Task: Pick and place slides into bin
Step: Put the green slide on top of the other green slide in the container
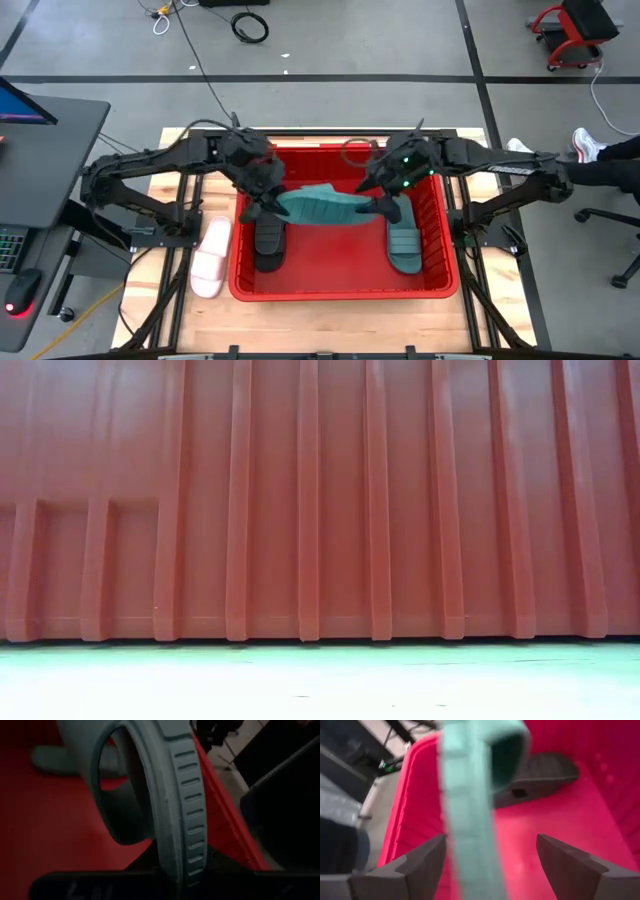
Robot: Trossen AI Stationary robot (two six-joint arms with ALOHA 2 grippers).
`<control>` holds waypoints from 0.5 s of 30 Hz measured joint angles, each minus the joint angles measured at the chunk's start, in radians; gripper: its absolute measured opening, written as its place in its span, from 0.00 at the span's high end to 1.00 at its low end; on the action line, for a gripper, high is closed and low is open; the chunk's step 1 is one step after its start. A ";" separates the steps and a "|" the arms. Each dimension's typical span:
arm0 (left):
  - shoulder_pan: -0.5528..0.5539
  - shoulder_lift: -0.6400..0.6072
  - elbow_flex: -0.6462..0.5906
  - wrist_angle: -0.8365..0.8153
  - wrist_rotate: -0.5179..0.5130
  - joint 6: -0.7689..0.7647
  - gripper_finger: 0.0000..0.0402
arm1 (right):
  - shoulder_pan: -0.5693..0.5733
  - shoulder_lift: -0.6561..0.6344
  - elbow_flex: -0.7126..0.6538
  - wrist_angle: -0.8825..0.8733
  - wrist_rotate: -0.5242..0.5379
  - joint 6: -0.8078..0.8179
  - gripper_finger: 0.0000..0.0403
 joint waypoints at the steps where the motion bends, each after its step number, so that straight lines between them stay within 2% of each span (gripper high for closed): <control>1: -0.005 0.016 0.000 -0.003 0.001 0.003 0.90 | 0.009 0.006 0.000 0.000 -0.001 -0.007 0.23; 4: -0.011 0.050 0.000 -0.022 0.000 0.011 0.90 | 0.028 0.015 0.000 -0.002 0.000 -0.015 0.25; 7: -0.010 0.067 0.000 -0.016 0.002 -0.023 0.90 | 0.038 0.009 0.000 -0.015 0.064 -0.044 0.26; 11: 0.018 0.078 0.000 -0.050 0.010 -0.111 0.90 | 0.077 -0.025 0.000 -0.038 0.220 -0.149 0.24; 15: 0.079 0.069 0.000 -0.074 0.037 -0.201 0.90 | 0.132 -0.061 0.000 -0.024 0.409 -0.254 0.16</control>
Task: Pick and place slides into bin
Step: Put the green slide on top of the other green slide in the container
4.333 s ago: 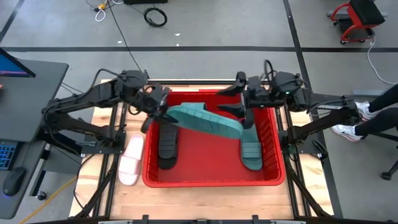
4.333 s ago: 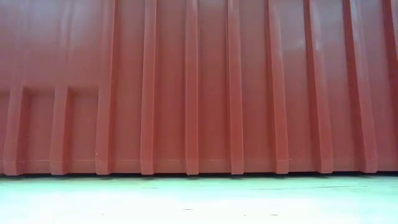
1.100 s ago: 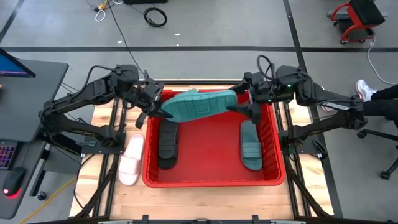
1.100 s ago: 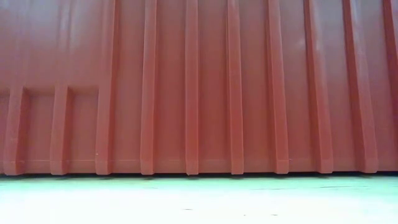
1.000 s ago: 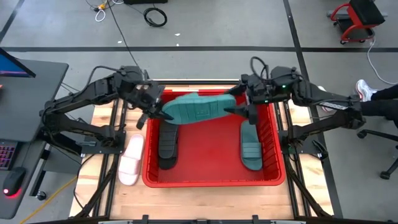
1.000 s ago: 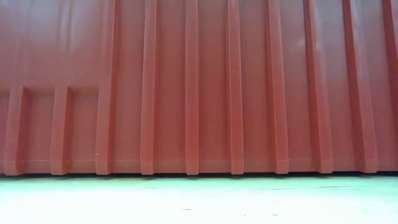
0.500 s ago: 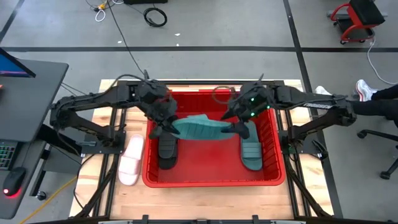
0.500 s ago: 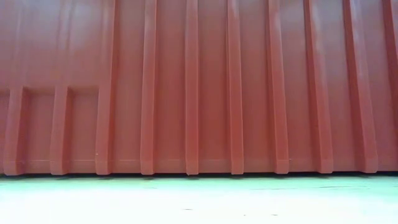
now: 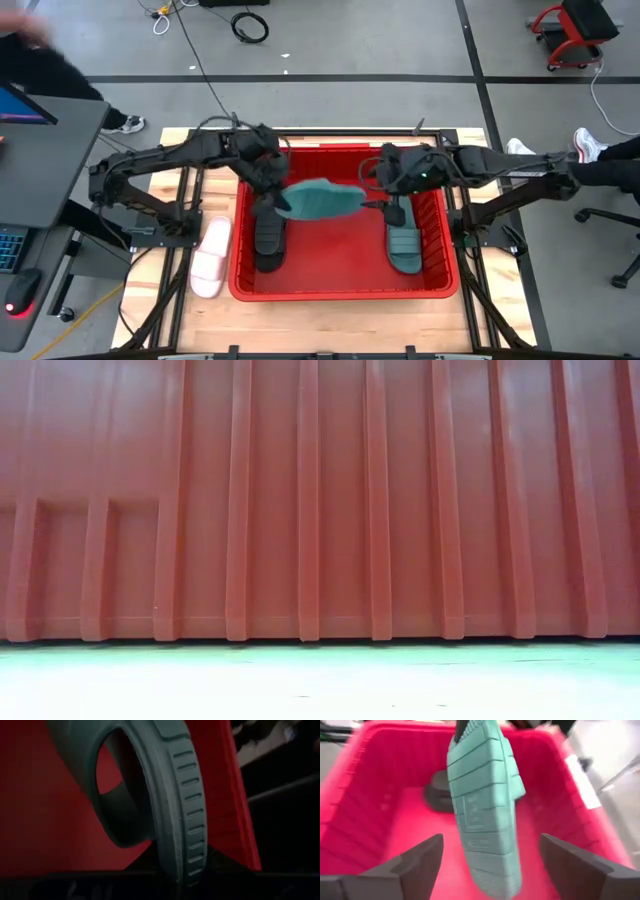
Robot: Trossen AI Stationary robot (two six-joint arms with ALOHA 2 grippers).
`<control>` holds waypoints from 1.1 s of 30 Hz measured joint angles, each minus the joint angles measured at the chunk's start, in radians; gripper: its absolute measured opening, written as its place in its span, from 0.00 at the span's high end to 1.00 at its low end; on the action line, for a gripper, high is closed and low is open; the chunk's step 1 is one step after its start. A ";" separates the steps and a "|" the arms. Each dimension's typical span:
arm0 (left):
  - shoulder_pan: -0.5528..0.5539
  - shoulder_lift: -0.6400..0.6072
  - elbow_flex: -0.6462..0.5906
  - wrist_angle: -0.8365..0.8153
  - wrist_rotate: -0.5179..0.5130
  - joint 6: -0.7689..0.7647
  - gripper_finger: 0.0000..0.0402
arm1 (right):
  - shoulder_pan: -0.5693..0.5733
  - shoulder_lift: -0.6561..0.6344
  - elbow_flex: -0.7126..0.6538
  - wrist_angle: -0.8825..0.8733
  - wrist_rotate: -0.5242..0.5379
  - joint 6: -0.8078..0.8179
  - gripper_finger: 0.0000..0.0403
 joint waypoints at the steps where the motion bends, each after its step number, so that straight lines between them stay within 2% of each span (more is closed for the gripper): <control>1: 0.014 -0.009 0.000 0.010 0.023 -0.026 0.90 | 0.015 -0.004 0.000 0.005 0.044 -0.029 0.13; 5: 0.051 -0.039 0.001 0.104 0.175 -0.159 0.90 | 0.095 -0.006 0.000 0.011 0.209 -0.183 0.03; 7: 0.049 -0.041 0.002 0.121 0.235 -0.229 0.90 | 0.138 -0.002 0.000 0.011 0.300 -0.258 0.02; 11: 0.042 -0.033 0.001 0.116 0.238 -0.346 0.90 | 0.184 0.015 0.000 0.044 0.455 -0.352 0.03; 13: 0.041 -0.021 0.001 0.151 0.191 -0.411 0.90 | 0.187 0.029 0.000 0.067 0.497 -0.391 0.03; 17: 0.044 -0.010 0.001 0.264 0.164 -0.509 0.90 | 0.193 0.049 0.000 0.076 0.511 -0.398 0.02; 19: 0.039 -0.010 0.001 0.268 0.179 -0.456 0.90 | 0.192 0.048 0.000 0.068 0.507 -0.330 0.02; 22: -0.002 -0.011 0.001 0.236 0.173 -0.285 0.90 | 0.158 0.032 0.000 0.049 0.434 -0.179 0.02; 25: -0.051 -0.011 0.000 0.204 0.155 -0.156 0.90 | 0.101 0.021 0.000 0.050 0.236 -0.038 0.03; 29: -0.097 -0.002 0.000 0.205 0.029 -0.071 0.90 | 0.040 0.045 0.001 0.031 0.011 0.105 0.06; 33: -0.119 -0.003 0.000 0.213 -0.062 -0.009 0.90 | 0.011 0.080 0.000 -0.018 -0.120 0.135 0.11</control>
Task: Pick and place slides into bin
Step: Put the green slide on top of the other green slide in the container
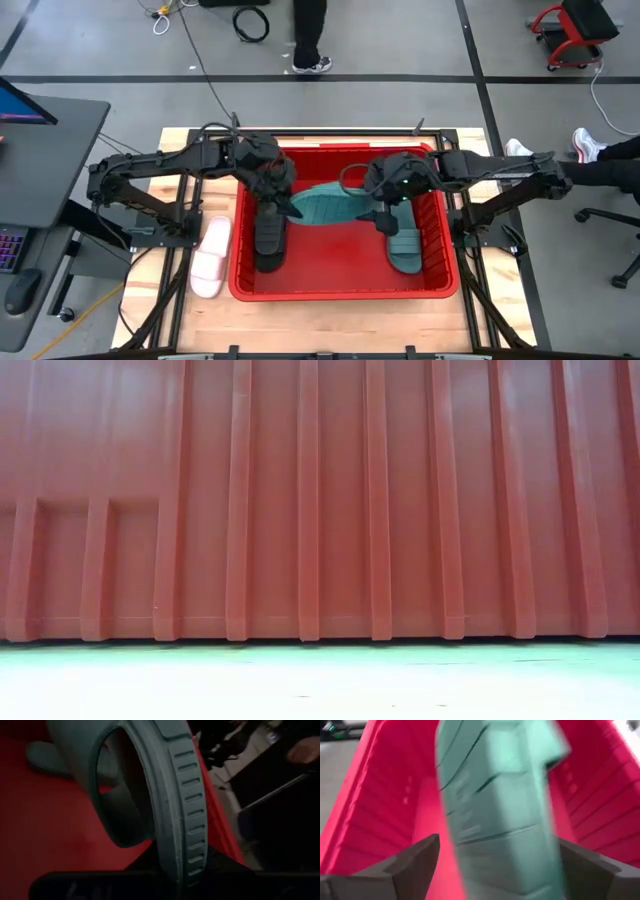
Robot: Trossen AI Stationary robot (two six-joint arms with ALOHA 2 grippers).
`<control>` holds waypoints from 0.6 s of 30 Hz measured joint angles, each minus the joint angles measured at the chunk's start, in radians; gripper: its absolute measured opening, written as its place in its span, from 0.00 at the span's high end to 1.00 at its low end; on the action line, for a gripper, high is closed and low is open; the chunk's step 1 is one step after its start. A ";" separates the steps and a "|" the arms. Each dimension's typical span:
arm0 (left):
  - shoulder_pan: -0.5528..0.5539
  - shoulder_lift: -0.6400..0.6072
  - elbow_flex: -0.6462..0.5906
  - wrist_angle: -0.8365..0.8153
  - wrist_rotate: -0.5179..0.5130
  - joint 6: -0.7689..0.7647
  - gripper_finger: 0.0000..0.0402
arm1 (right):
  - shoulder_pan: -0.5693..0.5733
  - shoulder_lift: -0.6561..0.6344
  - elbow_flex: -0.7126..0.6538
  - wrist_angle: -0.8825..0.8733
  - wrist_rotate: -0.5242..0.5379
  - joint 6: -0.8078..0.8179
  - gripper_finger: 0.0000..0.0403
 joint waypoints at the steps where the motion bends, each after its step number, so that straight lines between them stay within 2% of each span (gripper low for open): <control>1: -0.005 0.000 0.000 -0.002 -0.017 0.012 0.90 | -0.002 0.008 0.000 -0.008 -0.015 0.000 0.12; 5: -0.022 0.000 0.000 -0.004 -0.049 0.044 0.90 | -0.006 0.025 0.000 -0.010 -0.066 0.047 0.23; 8: -0.032 0.000 0.000 -0.008 -0.086 0.071 0.90 | -0.006 0.023 0.000 0.000 -0.073 0.111 0.37; 10: -0.039 0.000 0.000 -0.017 -0.114 0.105 0.88 | -0.006 0.023 0.000 0.000 -0.073 0.169 0.49; 14: -0.040 -0.001 0.000 -0.022 -0.159 0.136 0.75 | 0.009 0.024 0.000 -0.005 -0.050 0.265 0.81; 15: -0.035 -0.001 0.000 -0.022 -0.162 0.136 0.71 | 0.018 0.024 0.000 -0.003 -0.027 0.286 0.84; 18: -0.010 -0.017 0.000 -0.050 -0.169 0.137 0.62 | 0.058 0.025 0.000 -0.006 0.090 0.426 0.84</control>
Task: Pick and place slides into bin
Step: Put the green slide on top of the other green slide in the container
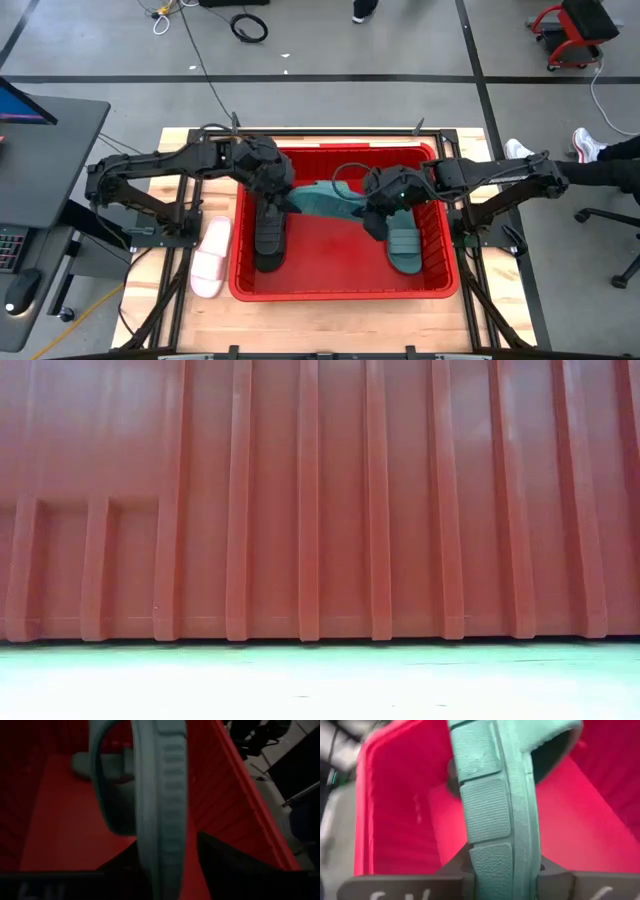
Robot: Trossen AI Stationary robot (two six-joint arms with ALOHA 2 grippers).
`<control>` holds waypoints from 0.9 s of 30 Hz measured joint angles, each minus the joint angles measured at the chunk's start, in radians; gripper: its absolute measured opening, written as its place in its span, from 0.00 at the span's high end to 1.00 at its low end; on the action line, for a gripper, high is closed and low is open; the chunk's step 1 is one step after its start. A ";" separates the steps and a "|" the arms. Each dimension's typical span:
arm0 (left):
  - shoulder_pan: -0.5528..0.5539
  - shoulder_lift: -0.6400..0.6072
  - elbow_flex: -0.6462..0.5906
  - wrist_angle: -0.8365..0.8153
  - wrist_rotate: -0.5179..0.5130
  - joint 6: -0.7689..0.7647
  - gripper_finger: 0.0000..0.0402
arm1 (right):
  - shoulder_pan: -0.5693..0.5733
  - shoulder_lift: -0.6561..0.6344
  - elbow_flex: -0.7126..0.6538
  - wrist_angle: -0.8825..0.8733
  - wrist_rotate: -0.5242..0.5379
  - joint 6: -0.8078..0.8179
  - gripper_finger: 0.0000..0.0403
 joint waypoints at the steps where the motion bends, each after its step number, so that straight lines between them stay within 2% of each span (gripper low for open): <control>1: 0.013 -0.011 0.000 -0.020 -0.002 0.000 0.59 | 0.017 0.001 0.000 -0.004 0.046 0.069 0.84; 4: 0.053 -0.062 0.001 -0.126 -0.040 0.014 0.49 | 0.092 0.001 0.000 -0.077 0.201 0.312 0.84; 7: 0.076 -0.116 0.000 -0.187 -0.093 0.046 0.41 | 0.165 0.000 -0.004 -0.226 0.383 0.617 0.84; 10: 0.091 -0.154 0.000 -0.215 -0.162 0.064 0.36 | 0.217 0.000 0.000 -0.368 0.482 0.908 0.84; 13: 0.104 -0.178 0.000 -0.222 -0.234 0.064 0.34 | 0.261 0.001 0.000 -0.523 0.468 1.141 0.84; 17: 0.104 -0.181 0.000 -0.206 -0.246 0.066 0.36 | 0.285 0.025 -0.017 -0.614 0.422 1.309 0.84; 21: 0.082 -0.182 0.000 -0.154 -0.248 0.090 0.40 | 0.301 0.052 -0.095 -0.563 0.341 1.418 0.84; 27: 0.055 -0.194 0.000 -0.106 -0.248 0.112 0.45 | 0.313 0.066 -0.191 -0.482 0.316 1.511 0.84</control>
